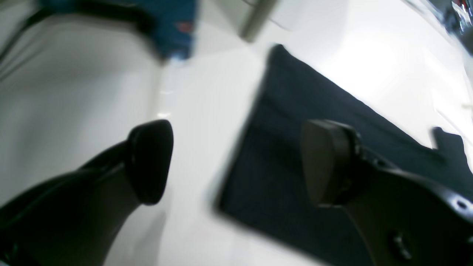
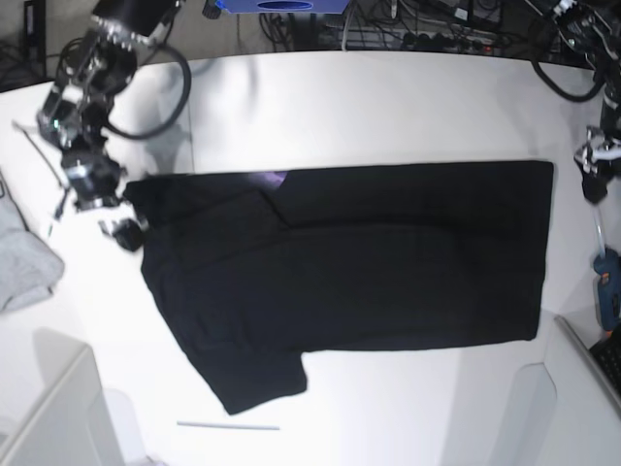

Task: Fold the T-shirt properly
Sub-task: 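Lift the held edge and fold it over onto the shirt body, then regrasp the folded edge with both grippers and drag the shirt along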

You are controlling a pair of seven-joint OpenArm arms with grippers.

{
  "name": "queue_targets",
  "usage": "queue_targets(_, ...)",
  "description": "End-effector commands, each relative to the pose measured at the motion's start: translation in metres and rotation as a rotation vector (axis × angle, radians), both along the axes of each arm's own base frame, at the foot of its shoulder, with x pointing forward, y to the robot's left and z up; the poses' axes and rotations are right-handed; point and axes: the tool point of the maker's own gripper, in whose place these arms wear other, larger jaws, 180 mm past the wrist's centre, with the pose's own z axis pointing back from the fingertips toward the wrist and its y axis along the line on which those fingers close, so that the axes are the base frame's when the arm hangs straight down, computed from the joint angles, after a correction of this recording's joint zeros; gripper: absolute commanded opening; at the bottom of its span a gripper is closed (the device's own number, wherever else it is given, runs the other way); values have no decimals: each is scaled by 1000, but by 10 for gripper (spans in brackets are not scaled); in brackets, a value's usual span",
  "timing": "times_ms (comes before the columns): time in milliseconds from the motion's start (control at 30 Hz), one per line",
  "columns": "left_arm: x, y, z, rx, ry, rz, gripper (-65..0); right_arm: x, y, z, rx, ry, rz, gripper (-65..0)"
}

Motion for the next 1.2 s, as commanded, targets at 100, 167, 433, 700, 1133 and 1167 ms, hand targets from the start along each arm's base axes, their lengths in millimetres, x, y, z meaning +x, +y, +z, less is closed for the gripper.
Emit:
queue_targets(100, -26, 1, -1, -12, 17, -10, -132, -33, 3, -16, 18, 58, -31, -405)
queue_targets(167, -33, -1, -8, -23, 36, -4, -132, -45, 7, -26, 35, 93, -37, -371)
queue_targets(433, -26, -9, -41, -120, 60, 7, -133, -61, 12, -52, 78, 167, -50, -233)
queue_targets(700, 5, -18, -50, -74, 98, -33, -135, -51, 3, -69, 88, 140, -116, -231)
queue_targets(1133, 27, -22, -81, -121, 152, -27, -135, -29, 5, -97, 148, 183, -120, -236)
queue_targets(1167, 30, -26, -85, -125, 162, -42, -135, -28, 3, -98, 147, 188, -120, -237)
